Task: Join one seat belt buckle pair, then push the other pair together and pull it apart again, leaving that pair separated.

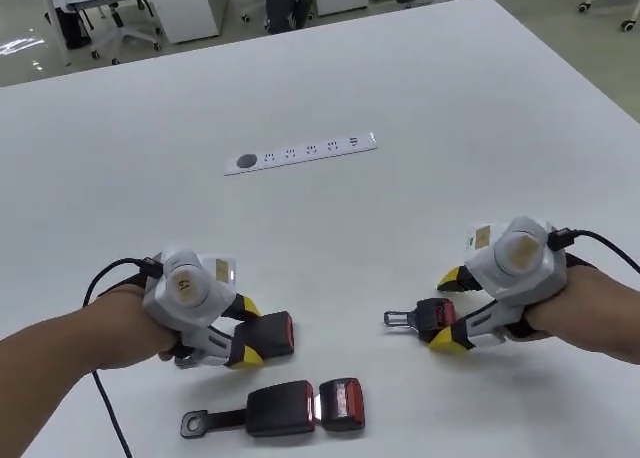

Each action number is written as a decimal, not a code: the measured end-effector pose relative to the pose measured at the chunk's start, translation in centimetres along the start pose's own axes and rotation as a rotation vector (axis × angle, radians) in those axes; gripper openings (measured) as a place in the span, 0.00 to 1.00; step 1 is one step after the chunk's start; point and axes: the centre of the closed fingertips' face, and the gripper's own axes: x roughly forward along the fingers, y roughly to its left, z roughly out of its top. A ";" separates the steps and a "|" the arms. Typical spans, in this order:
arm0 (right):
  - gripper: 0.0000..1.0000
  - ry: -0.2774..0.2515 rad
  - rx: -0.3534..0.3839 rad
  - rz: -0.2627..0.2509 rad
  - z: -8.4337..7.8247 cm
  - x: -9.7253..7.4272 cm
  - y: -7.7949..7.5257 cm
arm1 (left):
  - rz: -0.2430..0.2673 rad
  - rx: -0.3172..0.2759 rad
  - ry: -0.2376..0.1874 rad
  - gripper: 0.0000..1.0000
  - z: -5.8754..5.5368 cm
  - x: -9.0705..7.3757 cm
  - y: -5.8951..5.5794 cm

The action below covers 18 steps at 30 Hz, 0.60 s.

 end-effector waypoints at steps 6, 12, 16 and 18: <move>0.58 -0.078 0.031 -0.055 0.1 -2.5 1.0 | 0.054 -0.075 -0.059 0.49 -0.7 -2.4 -0.6; 0.68 -0.116 0.049 -0.097 0.5 -4.6 3.3 | 0.172 -0.122 -0.120 0.54 -1.2 -6.5 -2.0; 0.84 -0.144 0.024 -0.142 1.0 -5.2 4.5 | 0.221 -0.163 -0.165 0.58 -1.3 -8.5 -4.0; 0.84 -0.169 0.069 -0.125 1.4 -5.8 5.8 | 0.224 -0.190 -0.176 0.65 -1.8 -9.0 -5.3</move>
